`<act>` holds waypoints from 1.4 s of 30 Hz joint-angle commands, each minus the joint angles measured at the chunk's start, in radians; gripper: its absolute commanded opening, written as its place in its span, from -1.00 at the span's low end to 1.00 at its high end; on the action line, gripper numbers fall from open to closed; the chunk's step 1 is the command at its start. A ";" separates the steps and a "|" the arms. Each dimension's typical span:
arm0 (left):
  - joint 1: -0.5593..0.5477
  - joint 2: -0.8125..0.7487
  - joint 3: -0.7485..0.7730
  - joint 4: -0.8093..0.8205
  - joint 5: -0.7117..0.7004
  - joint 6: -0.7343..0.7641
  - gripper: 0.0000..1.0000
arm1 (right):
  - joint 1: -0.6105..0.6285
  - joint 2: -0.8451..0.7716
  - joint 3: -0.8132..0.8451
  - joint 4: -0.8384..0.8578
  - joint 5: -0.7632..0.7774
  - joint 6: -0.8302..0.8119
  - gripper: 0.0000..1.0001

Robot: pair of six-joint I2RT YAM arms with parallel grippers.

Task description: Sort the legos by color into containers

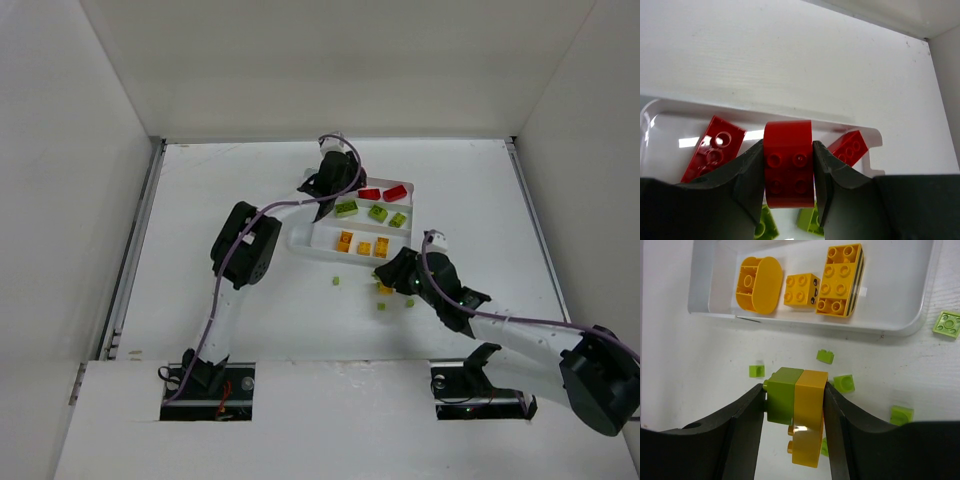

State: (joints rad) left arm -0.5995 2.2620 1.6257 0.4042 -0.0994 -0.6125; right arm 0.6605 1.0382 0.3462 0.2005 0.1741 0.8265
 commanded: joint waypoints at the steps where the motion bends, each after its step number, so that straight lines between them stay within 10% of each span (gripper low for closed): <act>1: -0.001 0.020 0.137 -0.024 0.023 0.037 -0.57 | 0.001 0.017 -0.010 0.100 -0.007 -0.015 -0.03; 14: -0.003 0.062 0.125 -0.050 -0.020 0.152 -0.47 | -0.002 0.005 -0.026 0.129 -0.031 -0.013 -0.02; 21: -0.009 0.031 0.085 -0.044 -0.046 0.217 0.05 | -0.006 -0.001 -0.027 0.129 -0.028 -0.010 -0.02; 28: -0.006 -0.082 -0.019 -0.022 -0.048 0.209 0.11 | -0.008 -0.006 -0.027 0.126 -0.025 -0.009 -0.02; 42: -0.097 -0.807 -0.809 0.076 0.050 0.059 -0.16 | -0.003 0.066 0.105 0.039 -0.074 0.037 -0.02</act>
State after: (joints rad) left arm -0.6426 1.5421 0.9653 0.4488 -0.0982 -0.4896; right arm 0.6605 1.0863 0.3744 0.2291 0.1375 0.8433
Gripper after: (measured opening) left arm 0.424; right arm 0.521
